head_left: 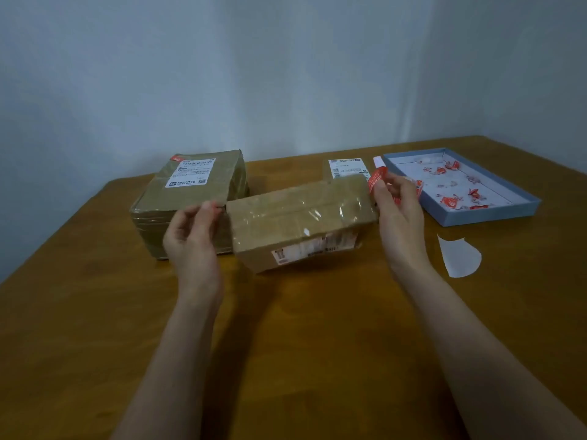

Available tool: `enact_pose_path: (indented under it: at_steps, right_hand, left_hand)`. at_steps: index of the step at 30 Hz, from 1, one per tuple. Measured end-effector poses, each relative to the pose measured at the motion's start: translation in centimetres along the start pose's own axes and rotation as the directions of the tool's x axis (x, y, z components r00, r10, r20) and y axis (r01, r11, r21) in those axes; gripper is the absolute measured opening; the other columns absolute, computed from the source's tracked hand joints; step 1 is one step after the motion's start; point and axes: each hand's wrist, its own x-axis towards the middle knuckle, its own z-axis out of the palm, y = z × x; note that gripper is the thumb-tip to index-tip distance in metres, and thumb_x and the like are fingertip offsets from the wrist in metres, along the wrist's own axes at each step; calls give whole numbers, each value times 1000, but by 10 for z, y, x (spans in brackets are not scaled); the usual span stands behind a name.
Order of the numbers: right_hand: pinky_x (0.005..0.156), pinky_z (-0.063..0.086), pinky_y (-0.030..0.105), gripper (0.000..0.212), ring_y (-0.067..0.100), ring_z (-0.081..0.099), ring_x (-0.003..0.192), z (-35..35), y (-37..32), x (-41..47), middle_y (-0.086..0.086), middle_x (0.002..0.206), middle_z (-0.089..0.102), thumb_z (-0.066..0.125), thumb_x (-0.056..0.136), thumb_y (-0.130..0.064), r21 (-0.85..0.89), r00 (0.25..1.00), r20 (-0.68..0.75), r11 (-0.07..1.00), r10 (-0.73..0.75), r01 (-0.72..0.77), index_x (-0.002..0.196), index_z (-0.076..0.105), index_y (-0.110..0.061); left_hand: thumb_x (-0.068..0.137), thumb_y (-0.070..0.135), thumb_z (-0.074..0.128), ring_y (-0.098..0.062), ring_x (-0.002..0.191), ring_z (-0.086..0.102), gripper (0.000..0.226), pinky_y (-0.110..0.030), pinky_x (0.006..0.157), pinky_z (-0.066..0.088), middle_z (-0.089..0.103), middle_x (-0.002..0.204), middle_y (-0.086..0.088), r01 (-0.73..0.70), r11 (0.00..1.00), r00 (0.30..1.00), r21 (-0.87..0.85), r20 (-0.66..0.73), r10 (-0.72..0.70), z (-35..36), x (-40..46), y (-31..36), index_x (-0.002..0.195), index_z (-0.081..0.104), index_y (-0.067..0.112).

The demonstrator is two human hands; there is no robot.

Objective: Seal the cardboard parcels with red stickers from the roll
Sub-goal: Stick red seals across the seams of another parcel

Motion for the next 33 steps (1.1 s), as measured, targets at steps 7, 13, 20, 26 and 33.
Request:
enact_pose_path:
  at_steps: [7,13,20,26,33]
  right_hand:
    - [92,48,28,39,10,53,115,0,1,0,-13,118,52,44,99,-43,-25,999,40,1000,15,-14,135,46,-29]
    - [101,47,38,40,11,54,119,2,-2,2,-7,131,55,43,99,-43,56,996,70,996,64,-68,137,46,-31]
    - [93,52,29,33,12,62,110,-1,-15,-9,-2,122,65,50,99,-21,313,1000,3,949,-29,27,131,56,-21]
    - [69,50,24,45,19,64,87,5,-24,-21,8,120,67,48,86,-10,610,905,426,741,-10,-279,130,55,-12]
    - [74,51,26,56,21,65,93,9,-19,-22,9,129,62,54,78,-13,626,855,514,711,-68,-320,133,53,-13]
  left_hand:
    - [95,24,58,-16,105,63,26,-28,80,53,66,115,-1,150,949,969,277,149,-197,7,-9,-4,120,63,20]
    - [94,34,59,-5,103,56,26,-17,71,43,62,111,9,0,899,997,438,71,-34,12,-5,-1,118,65,24]
    - [94,37,58,-2,93,52,48,-17,65,42,51,123,6,101,859,985,502,73,-159,18,2,0,140,46,28]
    - [89,36,63,-18,120,46,28,-36,98,42,55,122,0,-311,563,948,765,210,239,35,-2,21,115,60,26]
    - [81,52,69,-2,87,60,27,-22,67,41,68,89,9,-228,764,901,604,429,-71,76,-15,45,85,71,25]
